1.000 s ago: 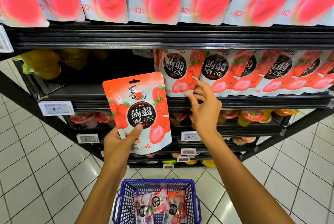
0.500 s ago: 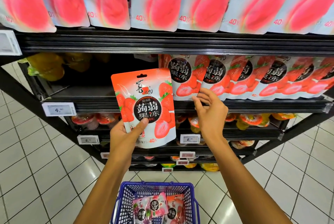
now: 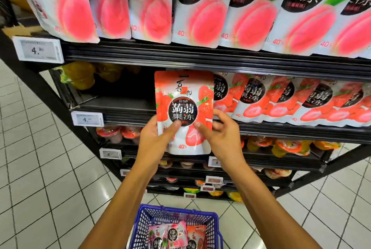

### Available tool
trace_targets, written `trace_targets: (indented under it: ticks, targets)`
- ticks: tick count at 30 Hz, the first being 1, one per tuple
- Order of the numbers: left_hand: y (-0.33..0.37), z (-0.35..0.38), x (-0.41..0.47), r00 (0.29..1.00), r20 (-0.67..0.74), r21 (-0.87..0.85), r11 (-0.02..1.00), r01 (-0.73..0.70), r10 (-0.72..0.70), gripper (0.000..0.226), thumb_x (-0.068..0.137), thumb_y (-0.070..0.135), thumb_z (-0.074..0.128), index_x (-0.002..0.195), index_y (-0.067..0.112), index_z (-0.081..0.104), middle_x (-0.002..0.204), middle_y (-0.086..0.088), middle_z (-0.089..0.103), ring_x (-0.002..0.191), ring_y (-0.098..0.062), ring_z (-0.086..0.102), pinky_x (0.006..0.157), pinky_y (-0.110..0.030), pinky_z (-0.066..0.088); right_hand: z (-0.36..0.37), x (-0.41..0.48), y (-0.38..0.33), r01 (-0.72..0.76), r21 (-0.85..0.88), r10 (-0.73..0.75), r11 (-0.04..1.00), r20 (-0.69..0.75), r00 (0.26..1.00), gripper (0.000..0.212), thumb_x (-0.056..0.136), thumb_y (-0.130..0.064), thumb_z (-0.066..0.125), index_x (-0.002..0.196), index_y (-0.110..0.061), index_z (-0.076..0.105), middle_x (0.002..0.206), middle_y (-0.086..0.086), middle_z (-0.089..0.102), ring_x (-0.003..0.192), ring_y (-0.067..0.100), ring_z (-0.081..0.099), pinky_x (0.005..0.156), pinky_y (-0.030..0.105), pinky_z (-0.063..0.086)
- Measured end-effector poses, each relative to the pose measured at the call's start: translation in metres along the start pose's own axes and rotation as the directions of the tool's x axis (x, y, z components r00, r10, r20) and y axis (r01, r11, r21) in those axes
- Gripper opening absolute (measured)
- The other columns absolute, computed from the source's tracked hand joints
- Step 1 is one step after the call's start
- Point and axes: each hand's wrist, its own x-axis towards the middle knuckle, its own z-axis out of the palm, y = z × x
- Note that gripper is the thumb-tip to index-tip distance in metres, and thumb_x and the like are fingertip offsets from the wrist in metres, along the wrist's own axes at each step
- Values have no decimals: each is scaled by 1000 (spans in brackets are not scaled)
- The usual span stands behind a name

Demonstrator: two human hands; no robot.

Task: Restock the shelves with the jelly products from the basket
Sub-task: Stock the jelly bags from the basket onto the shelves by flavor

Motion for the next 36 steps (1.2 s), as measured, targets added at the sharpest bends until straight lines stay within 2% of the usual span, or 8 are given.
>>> trace_targets:
  ticks: [6,9,12,17,22,25,30,36]
  targets:
    - [5,-1,-2,967,-141,199,963,-181,211,63,82,37,71,138,37,41,137,21,49,126,4,47,101,-19,44,20,20,-12,139,-55,-144,989,-119,982,28,84,-8,74,100,-29,63,92,-5,75,82,11,72,70,27,59]
    - [-1,3,-5,959,-76,300,924,-237,271,61,92,26,65,144,37,37,147,22,41,133,9,37,109,-12,34,29,31,-11,186,-75,-197,980,-198,960,31,85,-6,72,97,-32,59,86,-6,73,73,6,70,63,18,54]
    - [-6,9,-2,973,22,312,923,-225,230,59,95,16,60,147,30,38,151,16,40,138,3,34,117,-30,31,38,36,-1,214,-121,-236,969,-211,949,27,88,-6,68,104,-26,58,85,-9,71,73,5,69,66,18,52]
    - [-13,17,2,986,44,292,942,-167,161,70,93,6,58,152,27,27,155,11,34,141,-4,34,118,-37,31,31,33,9,201,-264,-239,943,-120,963,29,94,-6,60,122,-10,54,101,2,71,91,12,69,79,20,53]
    - [-18,18,1,987,48,262,951,-164,156,70,93,1,57,151,29,28,155,21,27,137,2,37,108,-15,35,10,22,16,153,-603,-278,783,-118,953,28,87,-10,69,112,-23,64,85,-21,63,82,4,65,78,32,57]
    - [-18,21,2,988,46,218,964,-152,145,73,92,-3,57,151,29,28,144,32,32,125,15,42,93,-2,38,12,20,24,79,-592,-246,802,-206,947,27,86,-10,70,110,-22,67,82,-14,65,75,8,65,80,39,57]
    - [-12,28,13,984,58,207,963,-174,166,76,90,-8,56,152,24,26,158,13,26,140,1,33,110,-15,35,24,31,29,69,-485,-225,872,-272,936,25,86,-4,68,105,-19,68,79,-18,62,70,3,60,79,37,57]
    - [-17,30,14,979,49,247,947,-205,199,75,90,-7,57,142,39,27,161,10,20,144,-1,26,112,-17,31,28,32,29,88,-612,-289,786,-237,927,26,88,-8,67,112,-20,69,88,-1,73,78,17,68,78,42,56]
